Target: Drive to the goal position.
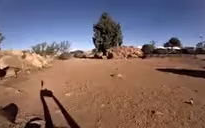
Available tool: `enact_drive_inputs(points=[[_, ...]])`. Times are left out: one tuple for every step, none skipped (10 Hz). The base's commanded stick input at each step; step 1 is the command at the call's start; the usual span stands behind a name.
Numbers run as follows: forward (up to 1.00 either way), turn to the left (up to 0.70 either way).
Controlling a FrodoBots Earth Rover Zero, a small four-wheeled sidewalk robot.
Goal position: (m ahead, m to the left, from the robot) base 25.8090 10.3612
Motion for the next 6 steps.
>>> enact_drive_inputs(points=[[0.50, 0.00], [0.50, 0.00], [0.50, 0.00], [0.50, 0.00], [0.50, 0.00], [0.50, 0.00]])
